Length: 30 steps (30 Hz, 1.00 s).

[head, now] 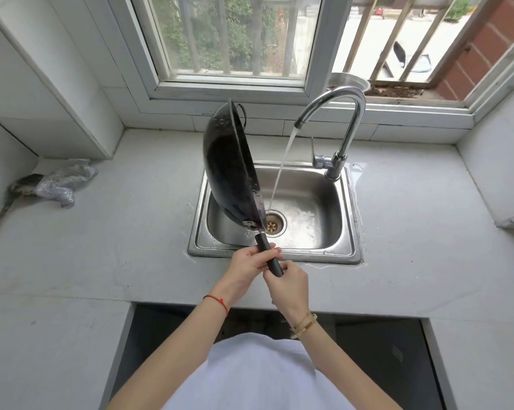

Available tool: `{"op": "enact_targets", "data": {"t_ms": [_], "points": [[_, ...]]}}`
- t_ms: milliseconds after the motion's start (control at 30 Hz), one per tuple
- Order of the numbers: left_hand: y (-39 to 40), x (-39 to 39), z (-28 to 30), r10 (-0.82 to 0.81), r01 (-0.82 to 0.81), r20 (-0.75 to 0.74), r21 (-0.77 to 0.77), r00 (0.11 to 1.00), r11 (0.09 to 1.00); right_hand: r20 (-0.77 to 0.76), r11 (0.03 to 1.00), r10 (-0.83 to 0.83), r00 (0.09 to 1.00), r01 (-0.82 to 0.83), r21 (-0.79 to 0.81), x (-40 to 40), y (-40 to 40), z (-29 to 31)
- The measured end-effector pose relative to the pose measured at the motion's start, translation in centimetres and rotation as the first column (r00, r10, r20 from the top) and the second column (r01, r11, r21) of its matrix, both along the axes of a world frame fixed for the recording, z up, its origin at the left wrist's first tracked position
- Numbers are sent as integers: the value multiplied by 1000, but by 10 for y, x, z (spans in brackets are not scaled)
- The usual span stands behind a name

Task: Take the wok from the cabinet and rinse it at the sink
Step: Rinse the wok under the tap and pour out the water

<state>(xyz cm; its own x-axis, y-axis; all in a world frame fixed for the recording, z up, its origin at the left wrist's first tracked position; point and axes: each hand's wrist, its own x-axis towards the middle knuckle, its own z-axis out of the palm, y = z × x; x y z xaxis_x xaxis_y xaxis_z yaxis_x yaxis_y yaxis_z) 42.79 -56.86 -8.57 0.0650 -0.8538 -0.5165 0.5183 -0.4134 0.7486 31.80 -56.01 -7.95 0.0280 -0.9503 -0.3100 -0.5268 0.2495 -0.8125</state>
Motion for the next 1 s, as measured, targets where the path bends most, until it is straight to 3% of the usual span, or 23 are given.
{"op": "enact_targets", "data": {"t_ms": [233, 600, 767, 900, 1000], "points": [[-6, 5, -2, -169, 165, -126, -48, 977, 985, 228, 980, -92, 969, 48, 191, -8, -6, 6], [-21, -9, 4, -286, 289, -160, -4, 945, 957, 59, 990, -139, 989, 137, 31, -13, -6, 0], [-18, -13, -10, -178, 181, -47, 63, 983, 981, -1, 991, -131, 991, 131, 5, -14, -4, -7], [-18, -14, -19, -126, 126, -8, 97, 992, 987, -39, 986, -138, 990, 141, 88, -8, -3, -11], [-15, -8, -22, -138, 138, -10, 86, 990, 987, 102, 960, -135, 986, 105, 259, -6, -6, -12]]}}
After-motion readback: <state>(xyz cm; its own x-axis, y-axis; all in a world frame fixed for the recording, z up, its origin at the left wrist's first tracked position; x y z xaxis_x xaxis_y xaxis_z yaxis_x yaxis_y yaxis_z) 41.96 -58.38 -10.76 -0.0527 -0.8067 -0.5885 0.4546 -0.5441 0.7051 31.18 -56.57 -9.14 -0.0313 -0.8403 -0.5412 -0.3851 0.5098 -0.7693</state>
